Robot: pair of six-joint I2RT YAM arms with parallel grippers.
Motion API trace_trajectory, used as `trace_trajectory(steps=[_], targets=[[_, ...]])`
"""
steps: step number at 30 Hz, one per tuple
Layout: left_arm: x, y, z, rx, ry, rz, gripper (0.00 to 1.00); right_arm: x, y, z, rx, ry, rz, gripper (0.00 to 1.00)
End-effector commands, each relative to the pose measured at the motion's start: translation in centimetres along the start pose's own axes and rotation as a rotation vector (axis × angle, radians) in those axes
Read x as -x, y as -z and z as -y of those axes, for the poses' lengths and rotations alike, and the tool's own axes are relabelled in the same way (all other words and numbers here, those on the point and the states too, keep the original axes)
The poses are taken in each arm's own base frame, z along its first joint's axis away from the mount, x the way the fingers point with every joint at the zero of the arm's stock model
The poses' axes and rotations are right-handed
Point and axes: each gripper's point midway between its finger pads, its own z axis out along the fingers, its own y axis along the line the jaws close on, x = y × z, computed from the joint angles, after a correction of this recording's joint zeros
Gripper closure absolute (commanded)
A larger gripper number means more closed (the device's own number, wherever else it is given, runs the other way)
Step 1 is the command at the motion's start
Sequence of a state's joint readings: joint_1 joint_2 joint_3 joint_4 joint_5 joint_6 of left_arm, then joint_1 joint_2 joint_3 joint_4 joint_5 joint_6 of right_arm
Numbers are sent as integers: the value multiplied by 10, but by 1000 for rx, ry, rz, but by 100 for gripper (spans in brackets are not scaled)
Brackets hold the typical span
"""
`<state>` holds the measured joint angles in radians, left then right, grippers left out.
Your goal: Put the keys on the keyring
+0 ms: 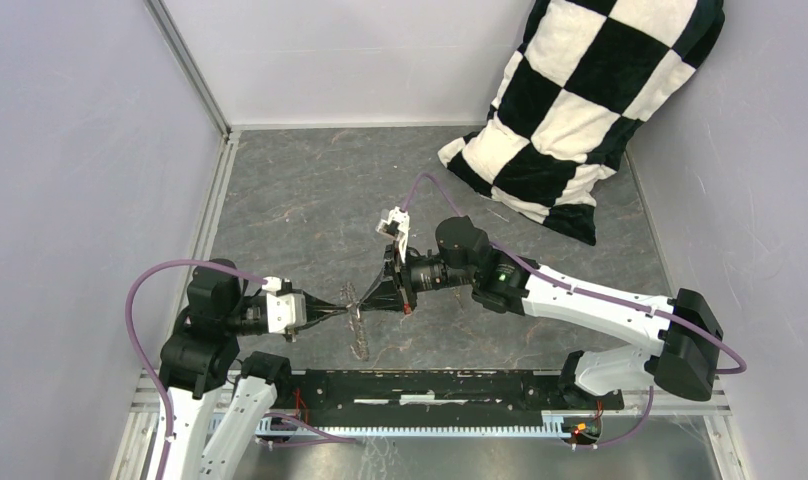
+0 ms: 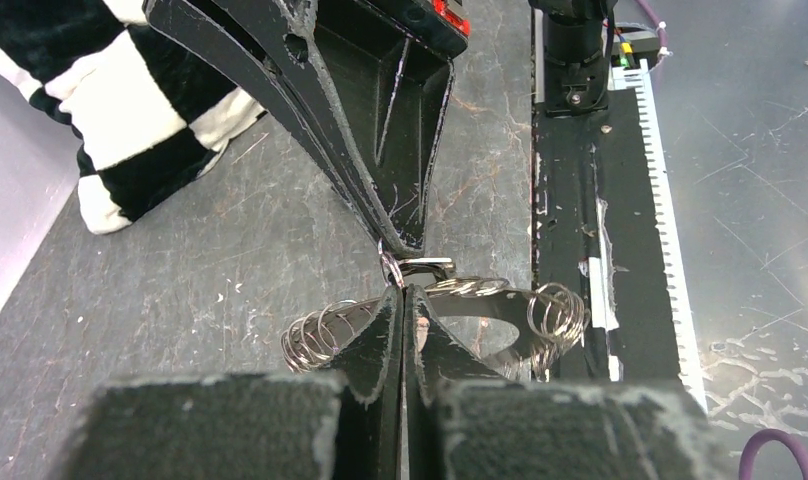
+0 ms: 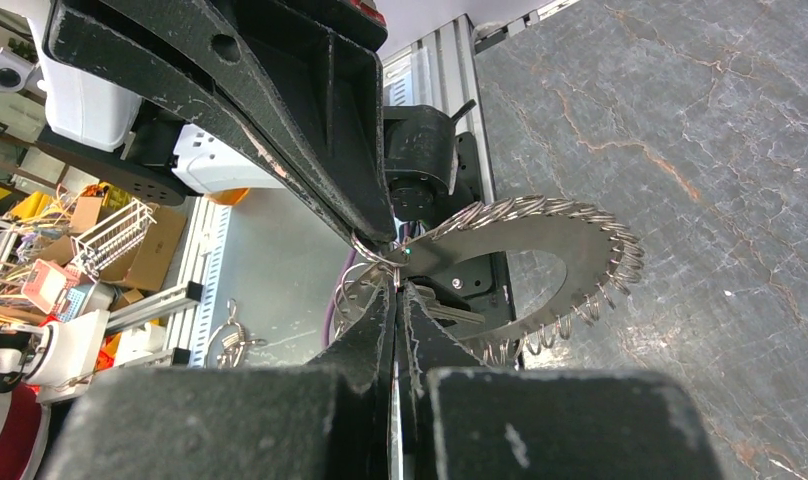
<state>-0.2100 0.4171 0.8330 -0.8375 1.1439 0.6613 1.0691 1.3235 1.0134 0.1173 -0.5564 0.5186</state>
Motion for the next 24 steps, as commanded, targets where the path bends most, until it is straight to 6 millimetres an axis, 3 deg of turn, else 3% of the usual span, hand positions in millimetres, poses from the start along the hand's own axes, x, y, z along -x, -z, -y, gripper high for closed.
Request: trace_trajectory(steps=[1,24], targets=[[8,1,1,-13,-50,15,98,36,-1,-7,8,43,91,100],[2,1,-2,7,-41,-4,98,41,-4,-13,43,35,109,100]])
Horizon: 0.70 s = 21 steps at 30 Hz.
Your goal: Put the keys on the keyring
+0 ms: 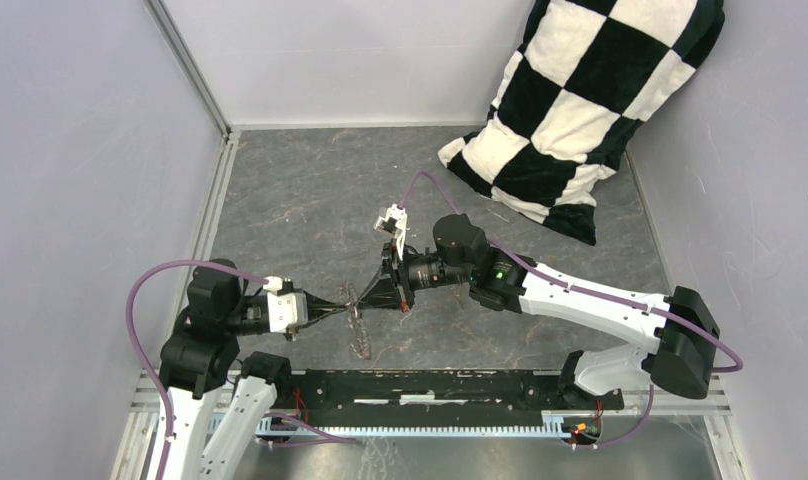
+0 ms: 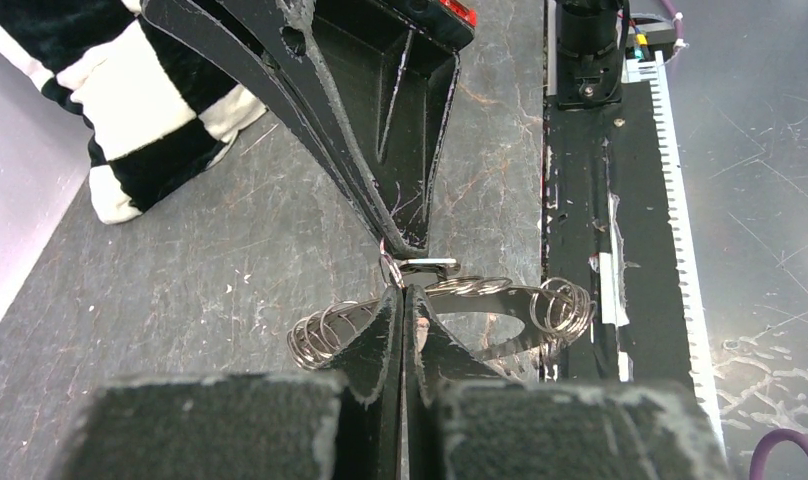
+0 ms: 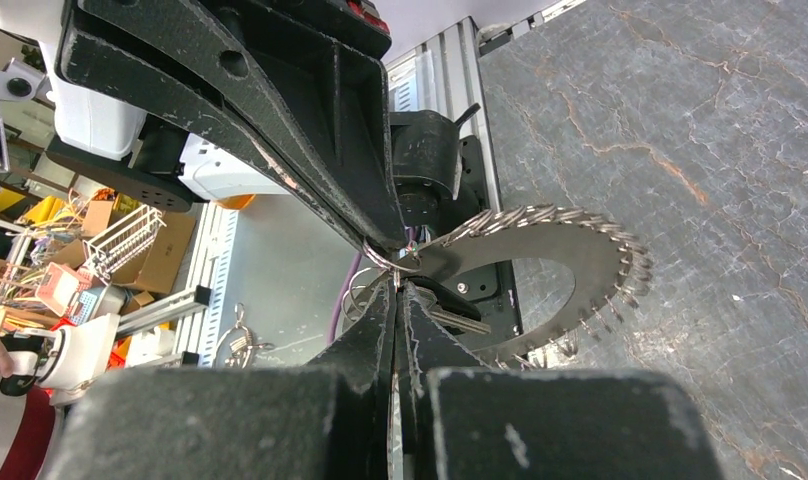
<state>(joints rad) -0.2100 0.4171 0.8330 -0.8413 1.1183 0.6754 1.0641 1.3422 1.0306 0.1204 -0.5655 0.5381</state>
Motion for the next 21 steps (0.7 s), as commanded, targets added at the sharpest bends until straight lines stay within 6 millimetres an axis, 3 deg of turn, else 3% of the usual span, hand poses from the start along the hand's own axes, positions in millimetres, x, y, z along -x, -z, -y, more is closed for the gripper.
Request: trace_trajectory(steps=[1,21], targets=[[5,0,2,-13,-30,14,98,39,0,-15,41,55,113,100],[1,0,1,-12,-17,6,98,39,3,-21,69,52,145,100]])
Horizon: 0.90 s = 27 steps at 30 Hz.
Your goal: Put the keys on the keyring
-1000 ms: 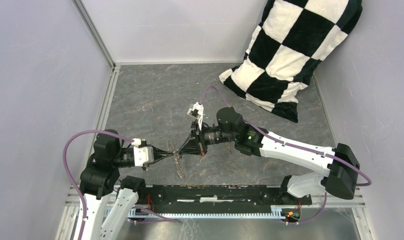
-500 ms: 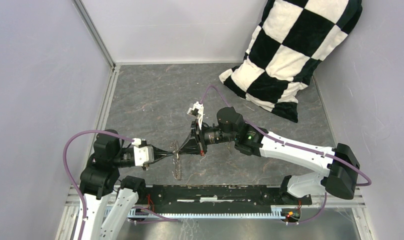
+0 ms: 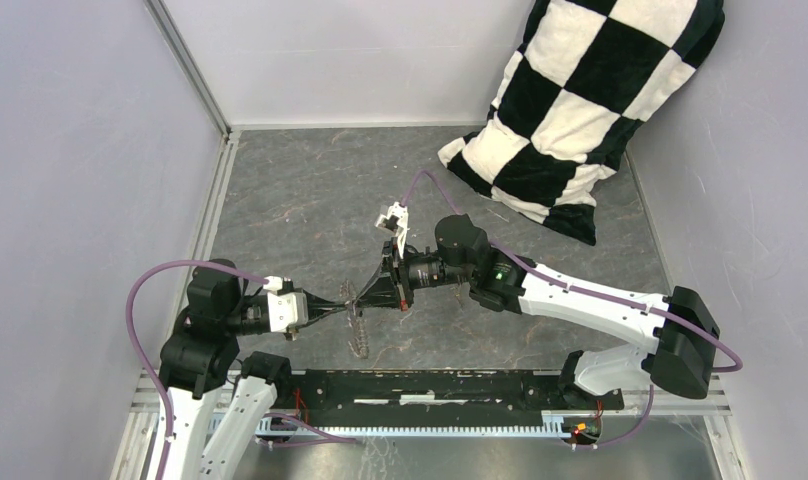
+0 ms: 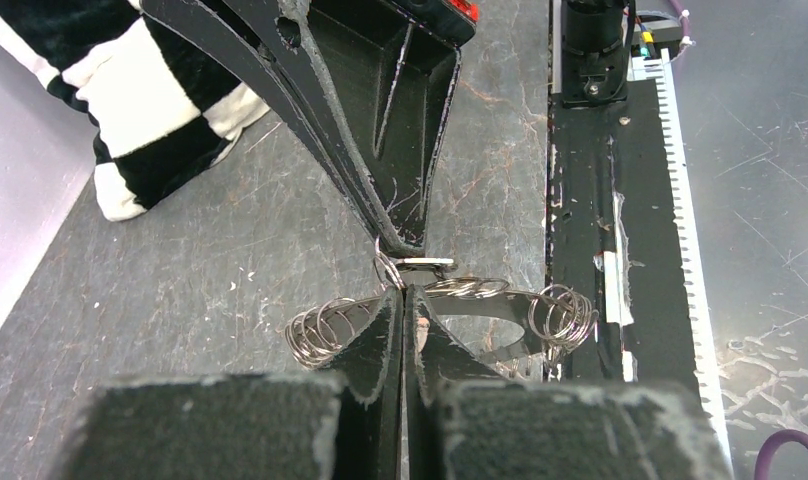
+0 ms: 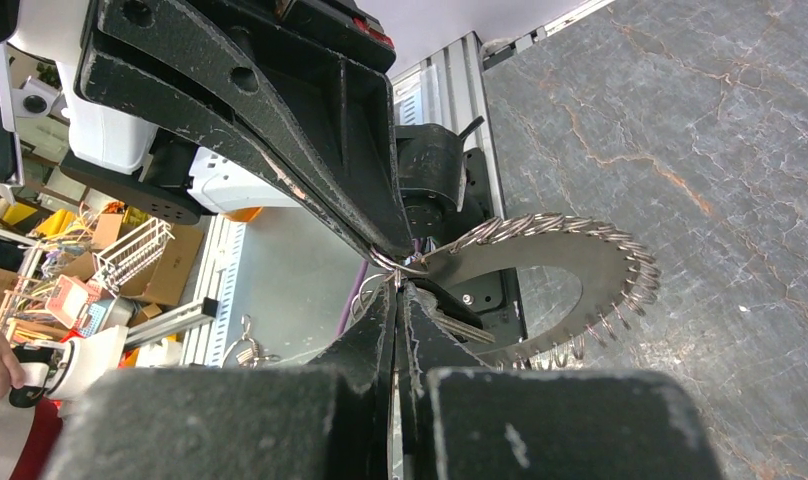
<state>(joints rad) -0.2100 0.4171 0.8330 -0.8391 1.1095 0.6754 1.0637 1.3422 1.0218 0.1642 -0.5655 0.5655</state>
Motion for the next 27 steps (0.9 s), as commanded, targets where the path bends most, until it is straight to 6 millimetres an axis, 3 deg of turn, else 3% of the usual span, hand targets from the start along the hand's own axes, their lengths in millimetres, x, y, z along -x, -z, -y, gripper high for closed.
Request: trace_trajectory(steps=[1,27], targets=[[2,0,3,-20,-14,11,98,34,3,-18,56,61,117,100],[-6,1,7,-43,-30,-20,98,33,2,-23,63,74,112,100]])
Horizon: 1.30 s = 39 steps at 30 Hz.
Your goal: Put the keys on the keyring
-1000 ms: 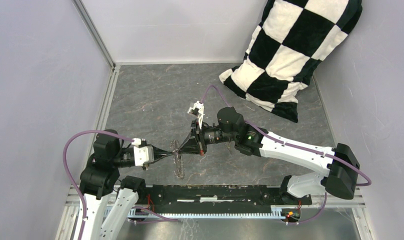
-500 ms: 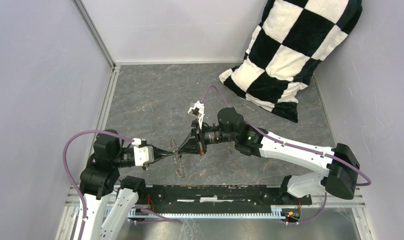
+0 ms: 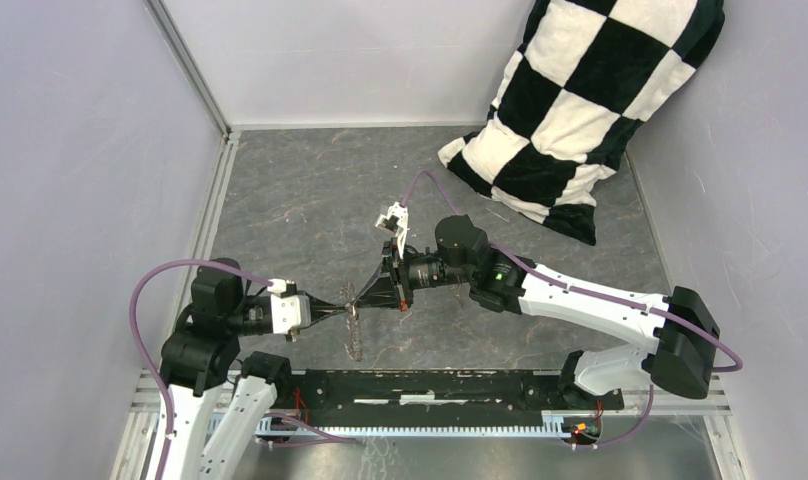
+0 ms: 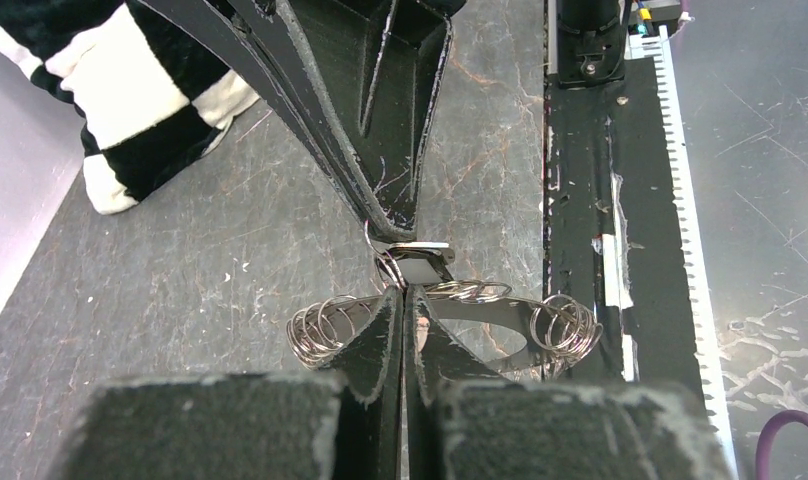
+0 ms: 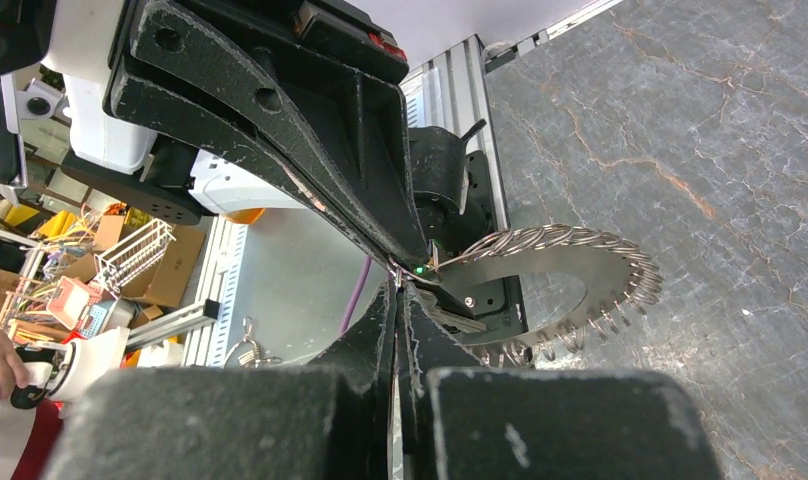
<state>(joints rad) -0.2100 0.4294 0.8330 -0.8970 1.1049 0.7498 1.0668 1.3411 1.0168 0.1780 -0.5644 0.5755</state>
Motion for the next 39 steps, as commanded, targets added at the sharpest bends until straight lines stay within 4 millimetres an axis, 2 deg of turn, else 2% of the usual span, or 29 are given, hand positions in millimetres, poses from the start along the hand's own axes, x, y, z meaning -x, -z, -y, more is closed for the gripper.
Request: trace_trajectory(steps=[1,9,14,18,30,39], targets=[[3,1,4,-26,-19,6,98,33,2,-24,62,79,108,100],[1,0,1,-19,-10,-4,98,30,-3,-23,51,84,95,100],[8,-2,-17,64,38,22,98,28,-8,-22,35,89,83,100],[15,-3,-24,88,48,53,98,27,-10,-23,28,94,76,100],[15,-5,-23,79,47,70,98,32,-20,-23,4,120,75,100],[28,-5,-44,197,61,160,98,37,-30,-29,-8,149,59,100]])
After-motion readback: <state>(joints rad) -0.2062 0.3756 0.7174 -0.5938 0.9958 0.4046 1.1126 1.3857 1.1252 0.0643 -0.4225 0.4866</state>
